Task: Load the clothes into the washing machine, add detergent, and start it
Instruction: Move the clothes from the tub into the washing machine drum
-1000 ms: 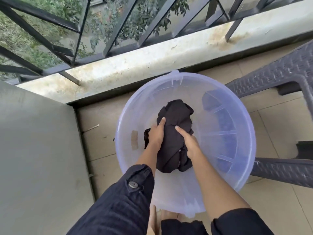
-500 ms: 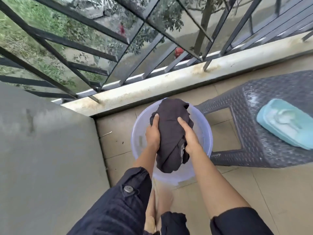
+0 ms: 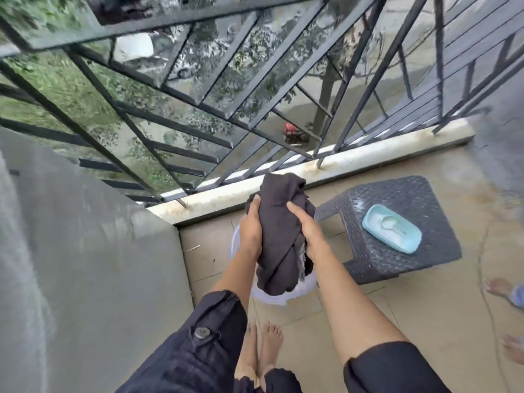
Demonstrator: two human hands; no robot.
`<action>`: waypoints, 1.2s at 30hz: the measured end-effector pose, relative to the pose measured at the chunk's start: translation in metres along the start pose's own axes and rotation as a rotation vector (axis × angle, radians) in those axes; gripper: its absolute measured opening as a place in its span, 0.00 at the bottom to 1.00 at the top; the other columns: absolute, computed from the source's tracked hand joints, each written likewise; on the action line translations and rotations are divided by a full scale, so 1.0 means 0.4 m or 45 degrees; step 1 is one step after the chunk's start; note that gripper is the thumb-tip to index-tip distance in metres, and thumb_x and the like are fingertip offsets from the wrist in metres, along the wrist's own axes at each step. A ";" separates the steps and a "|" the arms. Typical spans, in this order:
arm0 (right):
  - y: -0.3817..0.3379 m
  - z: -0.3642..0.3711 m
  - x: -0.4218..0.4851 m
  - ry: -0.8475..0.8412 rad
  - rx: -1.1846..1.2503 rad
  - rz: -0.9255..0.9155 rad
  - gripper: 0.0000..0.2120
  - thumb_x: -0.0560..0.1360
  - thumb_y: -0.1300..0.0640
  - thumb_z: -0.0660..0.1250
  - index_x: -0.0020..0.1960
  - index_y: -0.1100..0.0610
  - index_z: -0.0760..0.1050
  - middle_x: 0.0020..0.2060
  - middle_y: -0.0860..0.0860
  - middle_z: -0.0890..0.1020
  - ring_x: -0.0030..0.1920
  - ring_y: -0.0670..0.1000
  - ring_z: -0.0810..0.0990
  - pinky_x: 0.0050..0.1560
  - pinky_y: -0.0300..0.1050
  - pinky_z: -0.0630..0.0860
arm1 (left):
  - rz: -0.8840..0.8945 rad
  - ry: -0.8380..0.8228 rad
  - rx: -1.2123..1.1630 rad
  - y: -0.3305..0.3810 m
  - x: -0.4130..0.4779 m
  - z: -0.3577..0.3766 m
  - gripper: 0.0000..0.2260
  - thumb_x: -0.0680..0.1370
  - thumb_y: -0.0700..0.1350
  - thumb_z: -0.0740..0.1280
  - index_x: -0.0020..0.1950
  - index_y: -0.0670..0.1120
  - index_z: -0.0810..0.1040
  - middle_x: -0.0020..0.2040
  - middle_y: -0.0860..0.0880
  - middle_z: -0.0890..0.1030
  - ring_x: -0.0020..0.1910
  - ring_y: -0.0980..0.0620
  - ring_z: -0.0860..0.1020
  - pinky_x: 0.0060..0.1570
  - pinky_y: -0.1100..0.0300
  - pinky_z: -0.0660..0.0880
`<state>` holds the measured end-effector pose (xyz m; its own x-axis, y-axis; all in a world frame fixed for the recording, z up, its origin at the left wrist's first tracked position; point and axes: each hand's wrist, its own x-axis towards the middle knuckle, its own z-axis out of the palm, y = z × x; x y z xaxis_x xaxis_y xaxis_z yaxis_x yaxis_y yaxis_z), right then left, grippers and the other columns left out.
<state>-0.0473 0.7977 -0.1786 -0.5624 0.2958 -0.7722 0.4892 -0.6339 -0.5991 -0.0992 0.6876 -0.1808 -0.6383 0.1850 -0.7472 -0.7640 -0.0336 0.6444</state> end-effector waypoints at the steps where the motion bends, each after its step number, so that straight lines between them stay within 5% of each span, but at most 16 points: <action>1: -0.018 0.007 -0.030 -0.009 0.009 -0.018 0.31 0.58 0.44 0.77 0.58 0.56 0.79 0.49 0.55 0.85 0.48 0.57 0.84 0.51 0.50 0.80 | 0.002 -0.008 0.032 0.024 -0.025 0.000 0.28 0.67 0.67 0.66 0.53 0.46 0.83 0.49 0.45 0.85 0.50 0.44 0.83 0.57 0.49 0.78; 4: -0.068 0.031 -0.135 -0.053 0.085 -0.095 0.10 0.69 0.51 0.73 0.48 0.54 0.80 0.42 0.54 0.86 0.44 0.55 0.84 0.51 0.49 0.79 | -0.044 -0.132 0.091 0.099 -0.106 -0.009 0.35 0.61 0.71 0.70 0.56 0.47 0.82 0.54 0.44 0.84 0.52 0.44 0.83 0.60 0.48 0.76; 6: -0.096 0.052 -0.190 -0.112 0.144 -0.129 0.03 0.74 0.55 0.68 0.44 0.54 0.78 0.35 0.51 0.86 0.37 0.50 0.84 0.44 0.45 0.78 | -0.047 -0.253 0.071 0.156 -0.184 -0.017 0.33 0.66 0.68 0.67 0.59 0.45 0.81 0.55 0.42 0.83 0.54 0.43 0.81 0.61 0.50 0.75; 9: -0.126 0.106 -0.273 -0.202 0.110 -0.182 0.07 0.75 0.54 0.66 0.49 0.56 0.79 0.40 0.53 0.86 0.38 0.50 0.85 0.42 0.43 0.78 | 0.004 -0.378 -0.052 0.215 -0.280 -0.048 0.26 0.77 0.63 0.59 0.57 0.43 0.81 0.50 0.42 0.84 0.50 0.44 0.81 0.60 0.53 0.74; 14: -0.172 0.226 -0.371 -0.278 -0.035 -0.252 0.14 0.75 0.55 0.67 0.59 0.59 0.77 0.41 0.52 0.85 0.39 0.49 0.85 0.39 0.39 0.79 | 0.091 -0.412 -0.266 0.270 -0.390 -0.128 0.26 0.78 0.63 0.55 0.54 0.42 0.80 0.47 0.43 0.85 0.44 0.46 0.83 0.56 0.54 0.75; 19: -0.204 0.369 -0.475 -0.475 -0.170 -0.320 0.09 0.79 0.59 0.59 0.44 0.57 0.76 0.28 0.47 0.84 0.29 0.43 0.82 0.32 0.33 0.78 | 0.253 -0.364 -0.359 0.346 -0.476 -0.232 0.26 0.80 0.61 0.53 0.51 0.42 0.80 0.43 0.43 0.85 0.40 0.48 0.83 0.49 0.56 0.76; 25: -0.178 0.552 -0.588 -0.593 -0.357 -0.386 0.12 0.80 0.58 0.57 0.41 0.58 0.75 0.25 0.46 0.83 0.27 0.42 0.81 0.30 0.31 0.76 | 0.440 -0.316 -0.410 0.438 -0.540 -0.395 0.23 0.81 0.58 0.51 0.47 0.43 0.78 0.36 0.48 0.85 0.39 0.51 0.82 0.38 0.62 0.79; 29: -0.099 0.701 -0.662 -0.639 -0.337 -0.425 0.12 0.80 0.58 0.57 0.40 0.57 0.74 0.24 0.43 0.82 0.26 0.40 0.80 0.34 0.33 0.76 | 0.490 -0.320 -0.463 0.488 -0.580 -0.567 0.24 0.81 0.59 0.52 0.51 0.43 0.78 0.42 0.46 0.85 0.45 0.49 0.81 0.47 0.58 0.78; 33: -0.012 0.861 -0.753 -0.686 -0.259 -0.485 0.17 0.81 0.61 0.55 0.35 0.58 0.74 0.21 0.45 0.80 0.23 0.39 0.78 0.27 0.28 0.73 | 0.571 -0.294 -0.476 0.530 -0.629 -0.744 0.27 0.81 0.60 0.49 0.50 0.41 0.78 0.38 0.46 0.85 0.37 0.52 0.84 0.39 0.62 0.80; 36: 0.056 0.988 -0.788 -0.774 -0.198 -0.492 0.28 0.80 0.61 0.57 0.22 0.56 0.78 0.20 0.46 0.79 0.22 0.41 0.78 0.26 0.29 0.73 | 0.605 -0.156 -0.533 0.579 -0.674 -0.885 0.31 0.81 0.62 0.49 0.69 0.38 0.71 0.60 0.40 0.79 0.58 0.45 0.77 0.62 0.54 0.74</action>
<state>-0.1228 0.4079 0.1351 -0.9620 0.0008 -0.2730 0.2444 -0.4426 -0.8627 -0.1374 0.2824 0.1122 -0.9196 0.1660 -0.3562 -0.3888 -0.5155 0.7636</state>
